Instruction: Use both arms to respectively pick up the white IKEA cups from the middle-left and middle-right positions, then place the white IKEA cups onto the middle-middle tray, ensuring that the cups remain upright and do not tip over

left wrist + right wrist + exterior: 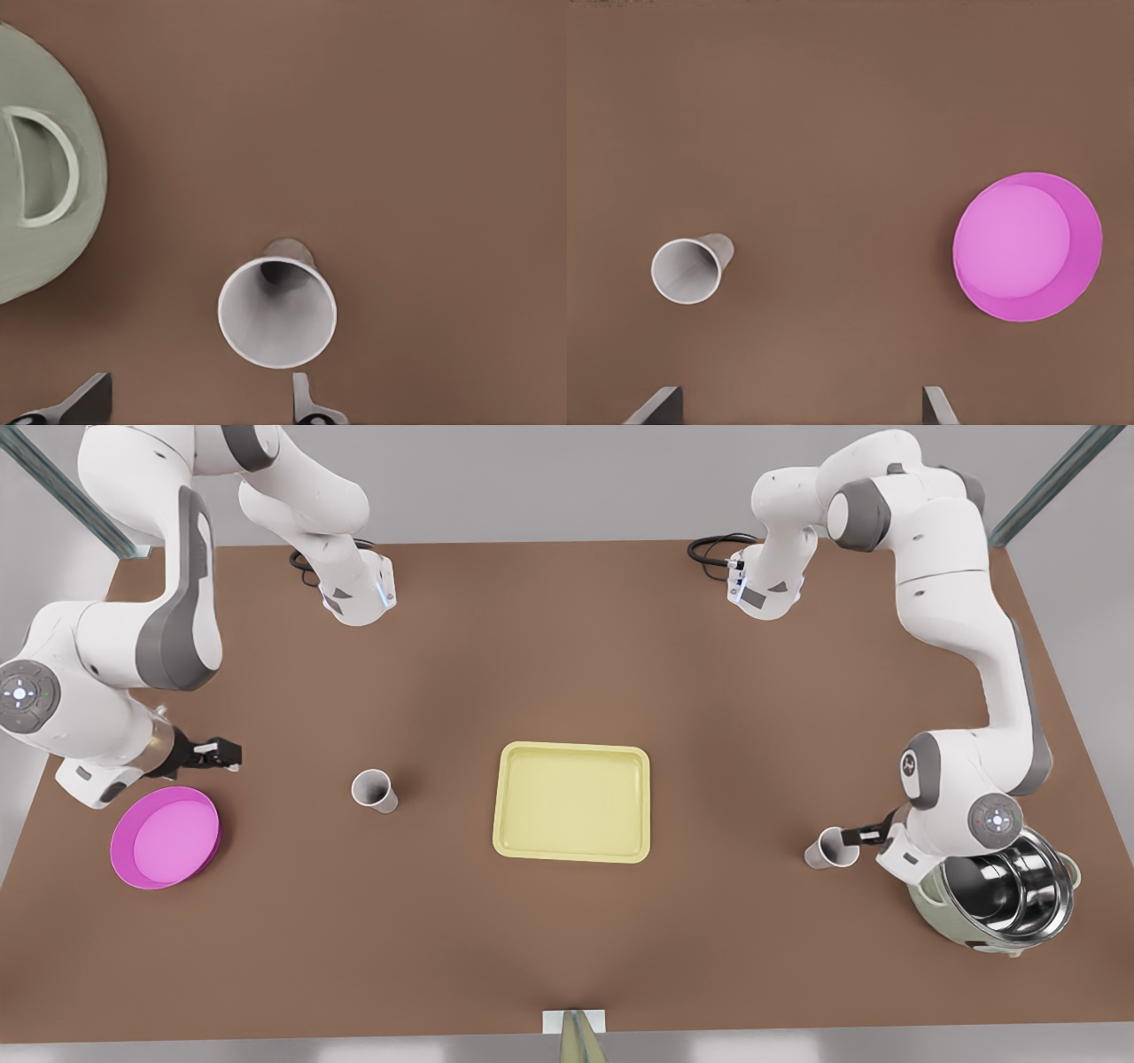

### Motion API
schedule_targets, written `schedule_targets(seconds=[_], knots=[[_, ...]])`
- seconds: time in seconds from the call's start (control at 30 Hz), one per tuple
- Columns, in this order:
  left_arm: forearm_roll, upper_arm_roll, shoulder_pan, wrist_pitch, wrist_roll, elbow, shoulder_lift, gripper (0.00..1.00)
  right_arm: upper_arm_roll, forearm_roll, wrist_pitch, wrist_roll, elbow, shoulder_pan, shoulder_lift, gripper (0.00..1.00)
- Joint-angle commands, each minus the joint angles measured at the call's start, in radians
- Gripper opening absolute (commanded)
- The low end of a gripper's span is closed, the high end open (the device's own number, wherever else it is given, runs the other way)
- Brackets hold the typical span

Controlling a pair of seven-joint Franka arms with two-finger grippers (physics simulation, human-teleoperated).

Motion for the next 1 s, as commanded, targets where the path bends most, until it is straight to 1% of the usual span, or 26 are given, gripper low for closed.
schedule_targets(seconds=[0.0,0.2,0.3,0.33,0.37,0.4,0.5,0.53,0.57,0.6,0.63,0.7,0.73,0.83,0.9,0.93,0.97], knots=[[-0.002,0.005,0.001,0.197,0.067,-0.036,0.003,1.0,0.0,-0.005,0.007,-0.009,0.006,-0.001,0.005,1.0],[-0.002,0.013,0.012,0.197,0.065,-0.102,0.043,1.0,0.002,0.001,0.0,-0.009,0.002,-0.006,0.012,1.0],[-0.002,0.013,0.023,0.197,0.061,-0.104,0.066,1.0,0.002,0.007,-0.003,-0.006,-0.005,-0.006,0.015,1.0],[-0.026,0.013,0.023,0.197,0.058,-0.104,0.066,0.97,0.002,0.007,-0.004,0.001,-0.007,-0.006,0.015,1.0],[-0.086,0.013,0.027,0.195,0.059,-0.104,0.066,0.9,0.002,0.009,-0.006,0.004,-0.008,-0.006,0.015,1.0],[-0.086,0.013,0.026,0.195,0.059,-0.116,0.066,0.86,0.002,0.009,-0.006,0.005,-0.008,-0.004,0.015,1.0],[-0.088,0.013,0.029,0.203,0.059,-0.121,0.08,0.84,0.002,0.009,-0.01,0.005,-0.008,-0.006,0.019,1.0],[-0.088,0.013,0.027,0.203,0.059,-0.121,0.081,0.82,0.002,0.01,-0.012,0.005,-0.008,-0.006,0.021,1.0],[-0.088,0.013,0.027,0.205,0.059,-0.121,0.083,0.65,0.002,0.01,-0.012,0.005,-0.008,-0.006,0.021,1.0],[-0.088,0.013,0.029,0.203,0.058,-0.121,0.083,0.45,0.002,0.01,-0.012,0.005,-0.008,-0.006,0.022,1.0],[-0.086,0.013,0.03,0.203,0.065,-0.121,0.083,0.35,0.002,0.01,-0.012,0.007,-0.008,-0.006,0.022,1.0],[-0.086,0.011,0.029,0.202,0.059,-0.121,0.081,0.25,0.002,0.01,-0.012,0.008,-0.008,-0.006,0.024,1.0],[-0.086,0.011,0.027,0.2,0.059,-0.121,0.08,0.22,0.002,0.01,-0.013,0.01,-0.008,-0.006,0.025,1.0],[-0.086,0.01,0.018,0.197,0.056,-0.121,0.06,0.21,0.002,0.01,-0.013,0.01,-0.008,-0.006,0.025,1.0],[-0.084,0.008,-0.028,0.189,-0.021,-0.121,0.023,0.21,0.002,0.01,-0.013,0.01,-0.008,-0.006,0.025,1.0],[-0.077,0.008,-0.069,0.153,-0.05,-0.121,-0.014,0.21,0.002,0.01,-0.015,0.01,-0.008,-0.006,0.025,1.0],[-0.078,-0.001,-0.114,0.122,-0.102,-0.116,-0.019,0.21,0.002,0.01,-0.015,0.008,-0.008,-0.006,0.025,1.0]])
